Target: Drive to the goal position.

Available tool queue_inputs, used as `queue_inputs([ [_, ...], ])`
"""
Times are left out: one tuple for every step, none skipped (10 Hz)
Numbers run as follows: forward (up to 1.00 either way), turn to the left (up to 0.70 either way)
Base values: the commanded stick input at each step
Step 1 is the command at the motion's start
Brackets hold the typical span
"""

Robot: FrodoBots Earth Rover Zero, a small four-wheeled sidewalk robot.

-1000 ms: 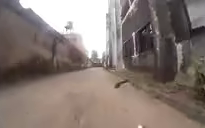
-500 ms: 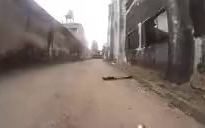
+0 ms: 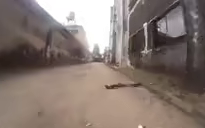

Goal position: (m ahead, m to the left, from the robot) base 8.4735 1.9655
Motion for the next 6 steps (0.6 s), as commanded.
queue_inputs([
  [1.0,0.0],
  [1.0,0.0],
  [1.0,0.0],
  [1.0,0.0],
  [1.0,0.0],
  [1.0,0.0],
])
